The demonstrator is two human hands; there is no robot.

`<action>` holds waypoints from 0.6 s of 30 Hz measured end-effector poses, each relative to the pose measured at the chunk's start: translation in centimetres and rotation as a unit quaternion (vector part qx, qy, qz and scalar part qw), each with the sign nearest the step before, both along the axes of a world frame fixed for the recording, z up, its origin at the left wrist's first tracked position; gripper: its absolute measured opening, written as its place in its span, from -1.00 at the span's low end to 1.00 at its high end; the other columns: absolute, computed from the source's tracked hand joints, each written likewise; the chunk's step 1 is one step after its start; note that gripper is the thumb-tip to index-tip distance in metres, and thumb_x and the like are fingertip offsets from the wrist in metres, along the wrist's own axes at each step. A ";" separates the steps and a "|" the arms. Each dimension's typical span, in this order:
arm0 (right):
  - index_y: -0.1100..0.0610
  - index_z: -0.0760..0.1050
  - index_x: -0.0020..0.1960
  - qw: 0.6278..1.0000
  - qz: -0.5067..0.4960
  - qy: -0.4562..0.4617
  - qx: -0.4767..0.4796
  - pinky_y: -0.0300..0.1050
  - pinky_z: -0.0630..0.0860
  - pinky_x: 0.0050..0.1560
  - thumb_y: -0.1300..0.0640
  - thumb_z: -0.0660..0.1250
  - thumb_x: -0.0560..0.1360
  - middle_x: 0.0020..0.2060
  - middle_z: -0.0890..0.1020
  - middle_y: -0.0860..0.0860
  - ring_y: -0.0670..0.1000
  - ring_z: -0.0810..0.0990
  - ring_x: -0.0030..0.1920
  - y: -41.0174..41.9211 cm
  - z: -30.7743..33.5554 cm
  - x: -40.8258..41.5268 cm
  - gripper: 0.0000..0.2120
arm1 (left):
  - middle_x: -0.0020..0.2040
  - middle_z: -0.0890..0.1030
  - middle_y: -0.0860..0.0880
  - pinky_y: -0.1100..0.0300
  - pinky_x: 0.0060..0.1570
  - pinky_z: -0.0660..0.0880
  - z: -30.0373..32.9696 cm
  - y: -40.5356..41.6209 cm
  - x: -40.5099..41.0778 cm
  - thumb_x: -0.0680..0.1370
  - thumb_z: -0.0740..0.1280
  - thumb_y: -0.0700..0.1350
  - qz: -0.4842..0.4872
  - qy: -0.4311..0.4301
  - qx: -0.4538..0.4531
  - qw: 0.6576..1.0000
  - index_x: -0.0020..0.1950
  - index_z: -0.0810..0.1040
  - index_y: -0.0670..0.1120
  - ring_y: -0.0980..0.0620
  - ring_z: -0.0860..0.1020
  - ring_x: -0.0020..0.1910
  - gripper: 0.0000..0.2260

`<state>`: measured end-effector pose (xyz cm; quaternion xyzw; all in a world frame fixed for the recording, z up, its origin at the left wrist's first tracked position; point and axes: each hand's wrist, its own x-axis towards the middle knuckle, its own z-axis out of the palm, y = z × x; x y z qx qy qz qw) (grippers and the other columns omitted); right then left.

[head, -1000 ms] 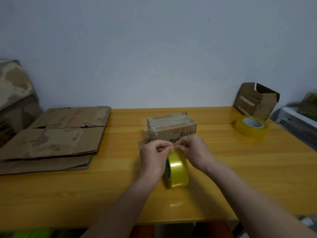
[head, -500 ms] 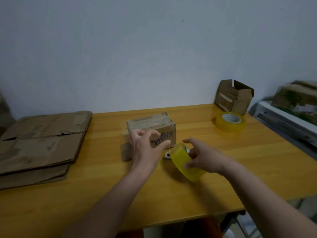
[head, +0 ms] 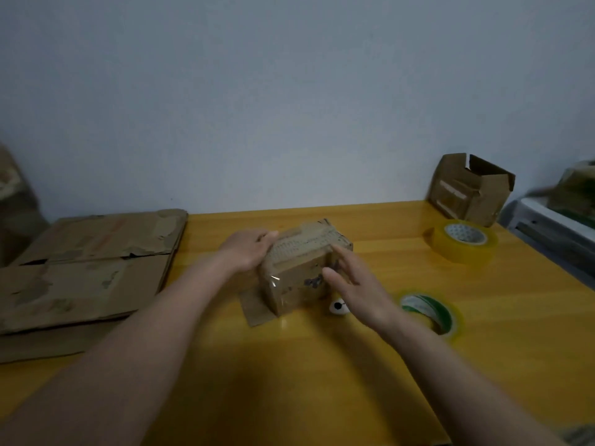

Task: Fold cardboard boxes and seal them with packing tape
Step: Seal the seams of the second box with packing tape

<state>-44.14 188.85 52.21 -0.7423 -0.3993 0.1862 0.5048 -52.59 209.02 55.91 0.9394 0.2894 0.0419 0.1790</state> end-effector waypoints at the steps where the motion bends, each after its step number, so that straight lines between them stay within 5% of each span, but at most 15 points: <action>1: 0.03 0.15 0.52 0.999 0.003 0.043 0.019 0.01 0.34 0.39 -0.09 0.21 0.58 0.44 0.28 -0.05 -0.03 0.28 0.42 1.0 0.1 -0.1 -0.43 | 0.26 0.56 -0.12 0.15 -0.06 0.31 -0.2 0.0 -0.7 0.68 0.03 0.08 0.010 -0.014 0.002 1.000 0.19 0.55 -0.08 -0.12 0.48 0.20 -0.63; 4: -0.05 0.26 0.48 0.984 0.019 0.173 0.028 0.11 0.26 0.43 -0.45 0.20 0.37 0.42 0.37 -0.07 -0.03 0.35 0.40 3.6 0.3 0.0 -0.21 | 0.23 0.54 -0.05 0.19 -0.05 0.33 -1.0 -0.7 -3.0 0.66 0.13 0.04 0.017 -0.058 -0.042 0.997 0.28 0.52 -0.06 -0.05 0.49 0.15 -0.69; 7: -0.16 0.39 0.37 0.971 0.038 0.236 0.002 0.25 0.26 0.37 -0.60 0.16 0.24 0.34 0.47 -0.12 -0.03 0.42 0.34 5.4 0.3 0.0 -0.17 | 0.15 0.47 -0.01 0.23 0.00 0.36 -2.1 -1.9 -4.8 0.65 0.18 -0.02 0.007 -0.145 -0.041 0.989 0.31 0.50 0.02 0.05 0.48 0.04 -0.74; 10: 0.02 0.44 0.34 0.987 0.034 0.156 -0.028 -0.12 0.33 0.24 -0.35 0.03 0.53 0.24 0.48 -0.14 -0.06 0.43 0.26 6.1 1.2 0.2 -0.40 | 0.05 0.39 0.02 0.38 -0.06 0.31 -3.6 -2.2 -5.3 0.64 0.20 -0.02 0.011 -0.203 -0.044 0.978 0.27 0.55 0.03 0.22 0.37 -0.07 -0.75; 12: 0.11 0.46 0.35 0.996 0.025 0.060 -0.055 -0.08 0.29 0.28 -0.21 -0.03 0.62 0.33 0.45 -0.03 0.01 0.37 0.35 6.3 1.3 0.7 -0.45 | 0.00 0.39 0.04 0.47 -0.14 0.29 -4.4 -2.1 -5.1 0.64 0.21 -0.01 0.016 -0.229 -0.054 0.972 0.28 0.56 0.03 0.25 0.36 -0.10 -0.73; 15: 0.07 0.41 0.41 0.996 0.021 -0.059 -0.067 -0.10 0.03 0.46 -0.10 -0.01 0.65 0.50 0.25 -0.08 -0.04 0.09 0.52 6.5 0.3 1.1 -0.54 | -0.11 0.40 0.05 0.35 -0.16 0.26 -5.2 -2.2 -5.0 0.63 0.21 -0.01 0.018 -0.248 0.028 0.968 0.30 0.56 0.03 0.12 0.34 -0.10 -0.73; 18: 0.09 0.37 0.43 0.985 0.029 -0.155 -0.072 -0.22 -0.09 0.46 0.00 0.00 0.66 0.48 0.27 -0.07 -0.09 0.05 0.52 6.8 -1.3 1.4 -0.59 | -0.18 0.39 0.01 0.18 -0.17 0.31 -5.7 -2.6 -4.5 0.62 0.26 -0.09 -0.006 -0.262 0.131 0.956 0.21 0.63 -0.08 0.04 0.34 -0.13 -0.77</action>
